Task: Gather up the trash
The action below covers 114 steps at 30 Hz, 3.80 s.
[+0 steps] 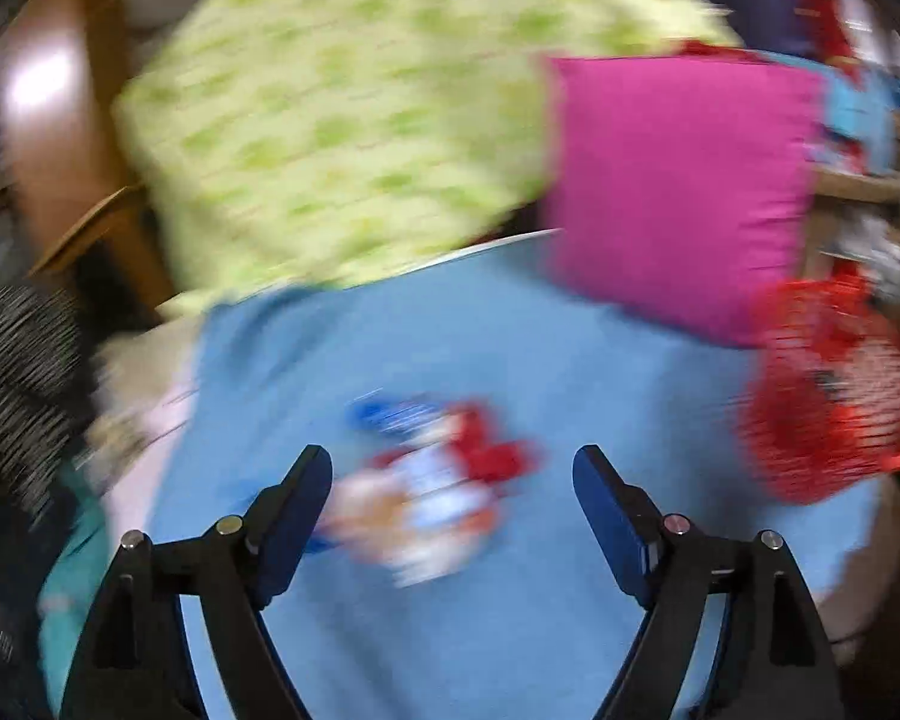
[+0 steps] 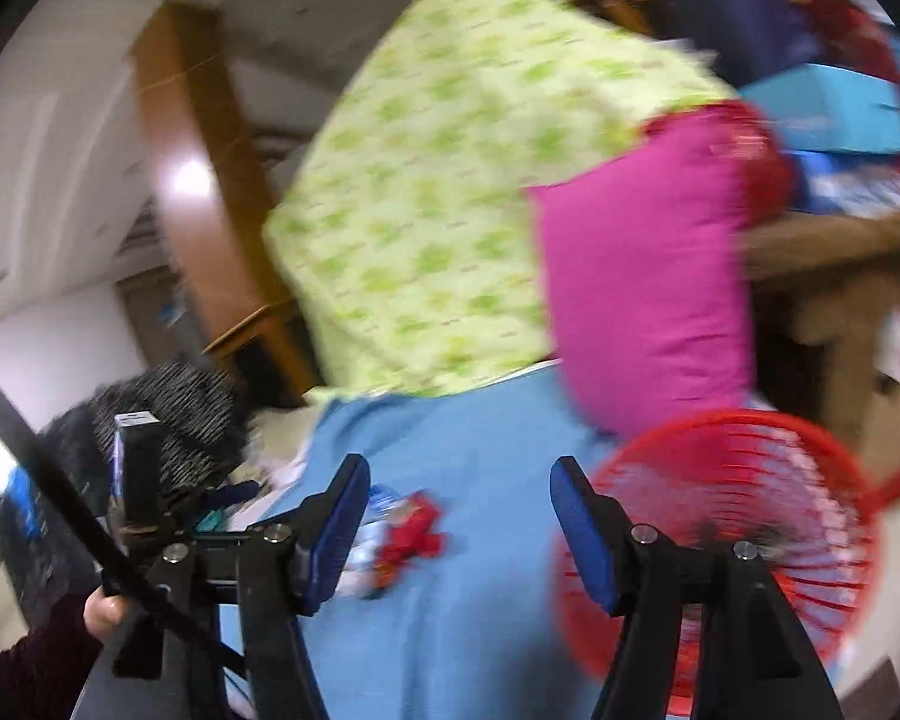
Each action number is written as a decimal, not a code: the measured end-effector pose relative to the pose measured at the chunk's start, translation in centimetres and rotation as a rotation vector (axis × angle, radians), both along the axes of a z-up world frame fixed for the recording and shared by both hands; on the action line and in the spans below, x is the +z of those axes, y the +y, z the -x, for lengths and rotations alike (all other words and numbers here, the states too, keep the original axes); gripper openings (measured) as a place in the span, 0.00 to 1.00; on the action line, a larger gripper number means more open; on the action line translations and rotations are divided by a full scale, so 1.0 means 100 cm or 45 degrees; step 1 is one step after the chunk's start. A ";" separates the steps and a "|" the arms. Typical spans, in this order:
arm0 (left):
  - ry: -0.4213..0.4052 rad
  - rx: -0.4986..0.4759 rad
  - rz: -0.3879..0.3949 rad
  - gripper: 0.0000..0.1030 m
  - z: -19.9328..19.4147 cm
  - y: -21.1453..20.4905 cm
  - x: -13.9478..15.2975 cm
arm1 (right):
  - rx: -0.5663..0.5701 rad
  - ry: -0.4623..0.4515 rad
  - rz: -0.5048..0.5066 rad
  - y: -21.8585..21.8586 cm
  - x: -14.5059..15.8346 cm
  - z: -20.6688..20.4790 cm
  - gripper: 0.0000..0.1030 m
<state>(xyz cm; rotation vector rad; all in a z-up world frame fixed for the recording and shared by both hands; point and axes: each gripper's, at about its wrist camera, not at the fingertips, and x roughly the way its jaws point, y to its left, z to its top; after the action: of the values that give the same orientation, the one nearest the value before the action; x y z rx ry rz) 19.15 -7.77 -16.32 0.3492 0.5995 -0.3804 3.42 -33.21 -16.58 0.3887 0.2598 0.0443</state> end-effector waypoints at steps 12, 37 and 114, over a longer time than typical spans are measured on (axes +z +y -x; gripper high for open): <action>0.380 0.592 0.150 0.81 -0.104 0.142 -0.163 | -0.042 0.516 0.012 0.057 -0.147 -0.188 0.65; 0.283 0.536 0.186 1.00 -0.145 0.132 -0.202 | -0.107 0.683 0.358 0.041 -0.216 -0.249 1.00; 0.280 0.544 0.184 1.00 -0.144 0.128 -0.202 | -0.103 0.674 0.355 0.042 -0.218 -0.249 1.00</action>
<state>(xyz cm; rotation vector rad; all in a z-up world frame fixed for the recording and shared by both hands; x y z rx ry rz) 33.58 5.08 -36.53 0.0349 0.8361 -0.0488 28.34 -28.99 -38.36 0.1255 0.7631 -0.1757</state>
